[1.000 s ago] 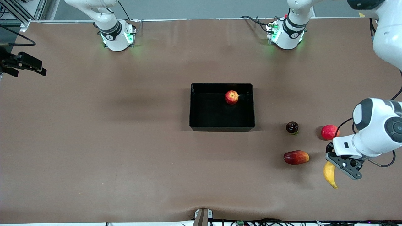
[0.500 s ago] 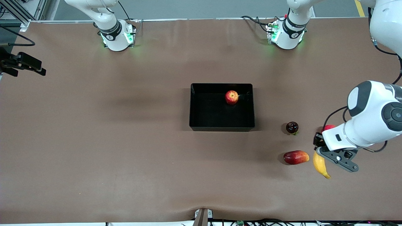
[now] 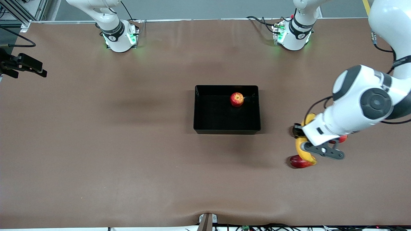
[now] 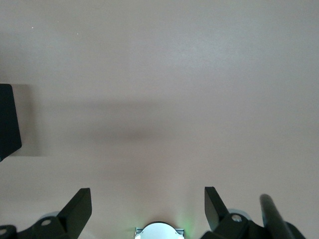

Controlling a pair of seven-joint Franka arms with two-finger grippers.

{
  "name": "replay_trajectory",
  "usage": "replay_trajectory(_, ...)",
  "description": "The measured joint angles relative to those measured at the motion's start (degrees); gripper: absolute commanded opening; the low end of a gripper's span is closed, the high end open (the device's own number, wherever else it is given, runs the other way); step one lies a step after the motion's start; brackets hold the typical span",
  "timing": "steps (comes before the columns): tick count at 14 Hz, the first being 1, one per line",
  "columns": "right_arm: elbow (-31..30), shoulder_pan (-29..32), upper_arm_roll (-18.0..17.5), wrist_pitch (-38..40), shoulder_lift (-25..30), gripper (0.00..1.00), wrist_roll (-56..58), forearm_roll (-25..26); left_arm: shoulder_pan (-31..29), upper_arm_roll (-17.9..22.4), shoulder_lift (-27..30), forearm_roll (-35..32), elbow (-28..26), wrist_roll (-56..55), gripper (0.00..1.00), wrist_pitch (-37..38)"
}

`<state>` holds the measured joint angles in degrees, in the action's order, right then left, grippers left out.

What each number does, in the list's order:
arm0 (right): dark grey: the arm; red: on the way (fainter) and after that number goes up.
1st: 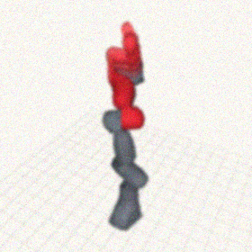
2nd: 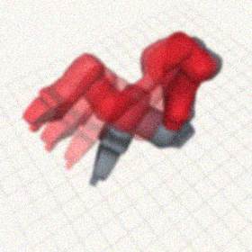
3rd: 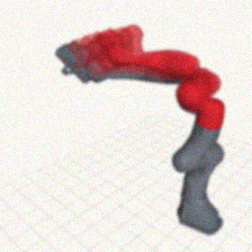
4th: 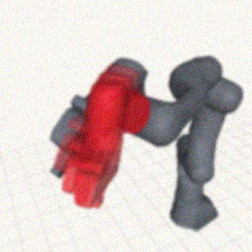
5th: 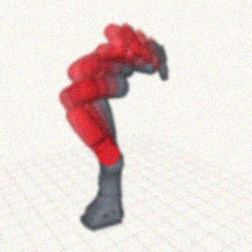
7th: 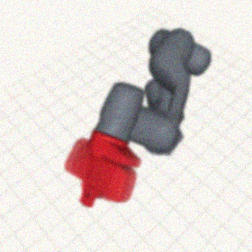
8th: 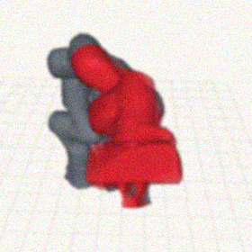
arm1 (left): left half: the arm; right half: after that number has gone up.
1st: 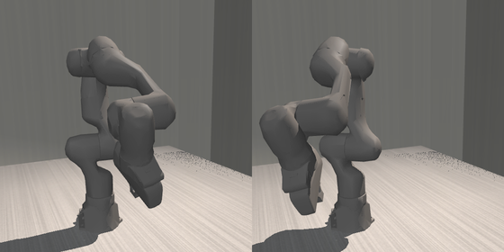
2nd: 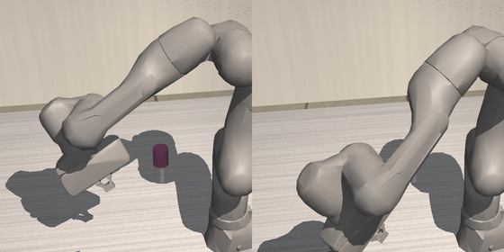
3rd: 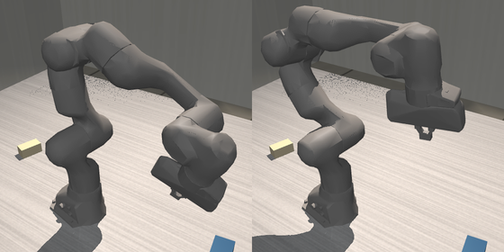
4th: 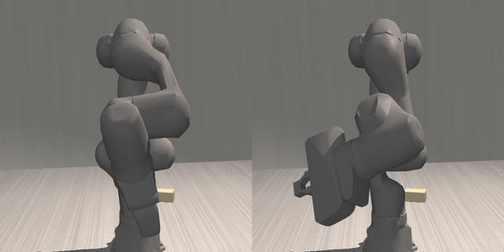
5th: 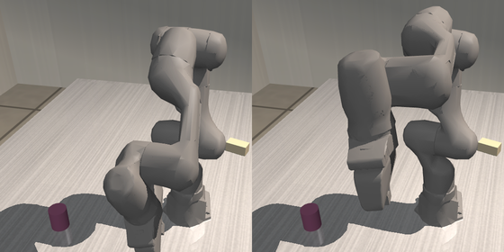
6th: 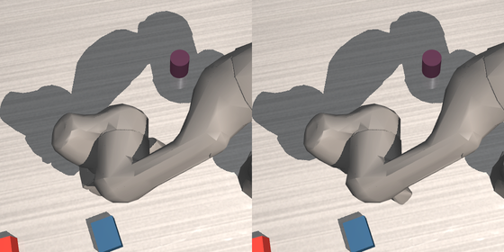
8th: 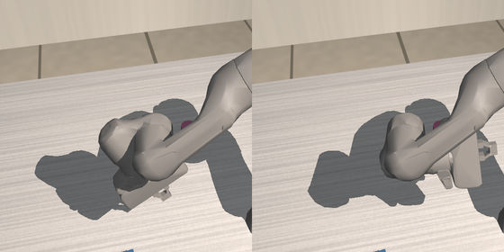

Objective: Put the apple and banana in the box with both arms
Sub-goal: 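Lift the banana with the left gripper and carry it over the box, then lower the banana into the box and open the left gripper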

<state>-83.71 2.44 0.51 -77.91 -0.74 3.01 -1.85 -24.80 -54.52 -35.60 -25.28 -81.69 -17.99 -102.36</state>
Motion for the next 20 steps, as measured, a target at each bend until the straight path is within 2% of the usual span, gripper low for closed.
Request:
replay_trajectory(3,0.0,0.01,0.0,0.05,-0.01,1.0,0.0,0.0,2.93,-1.64,-0.02,0.01,-2.73,-10.79,0.0,-0.04)
replay_trajectory(9,0.0,0.08,0.04,0.07,-0.11,1.0,0.0,0.0,14.78,-1.1,-1.13,-0.53,-4.28,-29.32,0.0,-2.4)
replay_trajectory(13,-0.01,0.25,0.12,0.09,-0.12,1.0,0.0,0.0,23.38,1.02,-4.56,-7.71,-5.45,-39.31,0.0,-6.81)
replay_trajectory(15,-0.01,0.28,0.12,0.13,-0.12,1.0,0.0,0.0,28.66,4.16,-6.53,-10.41,-5.54,-43.38,0.0,-9.55)
replay_trajectory(20,-0.01,0.34,0.12,0.13,-0.12,1.0,0.0,0.0,41.32,14.69,-8.37,-11.04,-5.46,-48.0,0.0,-16.65)
